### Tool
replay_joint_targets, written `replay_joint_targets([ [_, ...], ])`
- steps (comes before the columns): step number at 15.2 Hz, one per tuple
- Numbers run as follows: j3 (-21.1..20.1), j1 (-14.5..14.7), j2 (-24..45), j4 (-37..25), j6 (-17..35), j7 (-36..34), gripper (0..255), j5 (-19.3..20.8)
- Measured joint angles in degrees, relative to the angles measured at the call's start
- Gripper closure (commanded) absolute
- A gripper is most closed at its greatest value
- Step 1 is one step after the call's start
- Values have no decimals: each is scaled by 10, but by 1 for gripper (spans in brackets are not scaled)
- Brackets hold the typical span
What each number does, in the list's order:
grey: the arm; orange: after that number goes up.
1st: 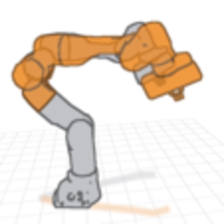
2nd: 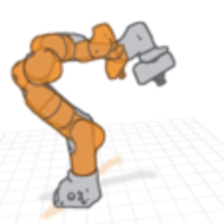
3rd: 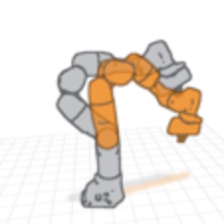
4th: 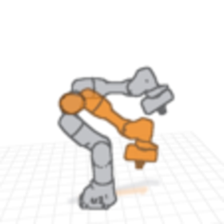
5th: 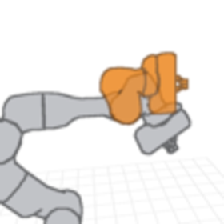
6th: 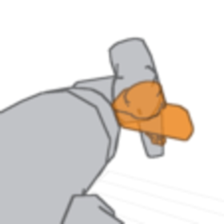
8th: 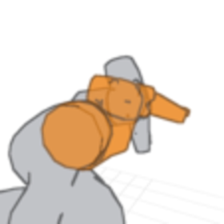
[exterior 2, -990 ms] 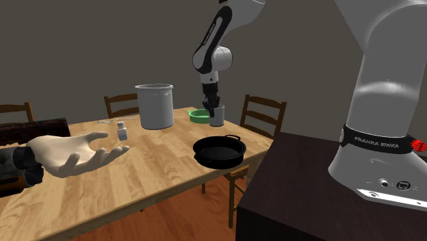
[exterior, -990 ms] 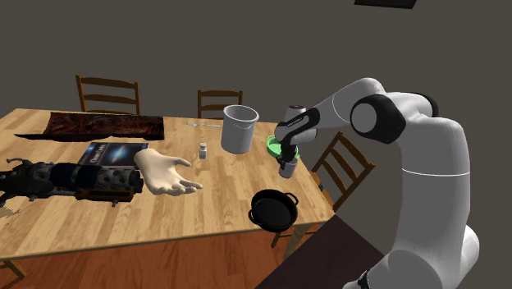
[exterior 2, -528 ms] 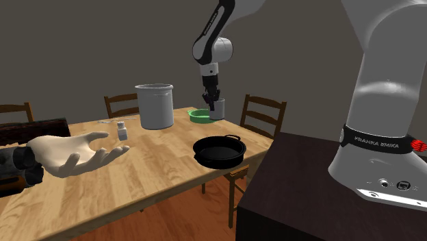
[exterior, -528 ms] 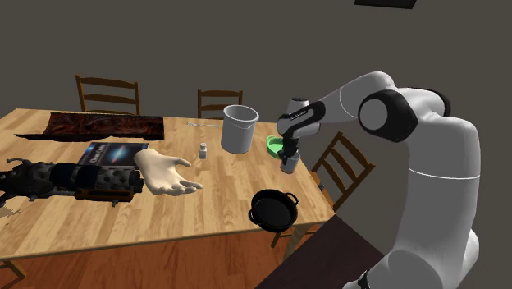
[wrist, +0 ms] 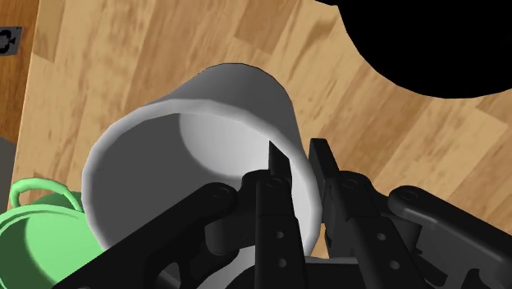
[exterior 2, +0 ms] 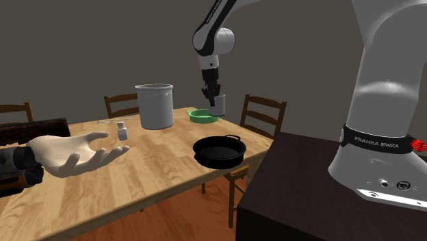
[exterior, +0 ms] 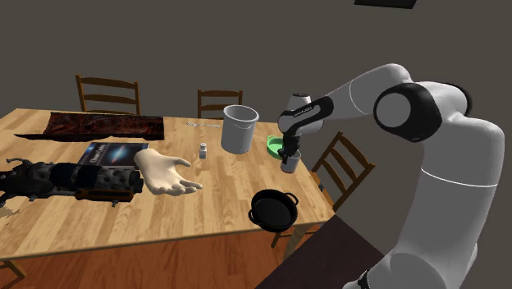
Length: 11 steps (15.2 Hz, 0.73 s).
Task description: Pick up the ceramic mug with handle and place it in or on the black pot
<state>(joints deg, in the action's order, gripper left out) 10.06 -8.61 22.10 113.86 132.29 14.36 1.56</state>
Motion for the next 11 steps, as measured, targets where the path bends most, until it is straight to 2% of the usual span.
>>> replay_joint_targets([
  [11, -32, 87, -152, 201, 41, -138, 255, 33],
])
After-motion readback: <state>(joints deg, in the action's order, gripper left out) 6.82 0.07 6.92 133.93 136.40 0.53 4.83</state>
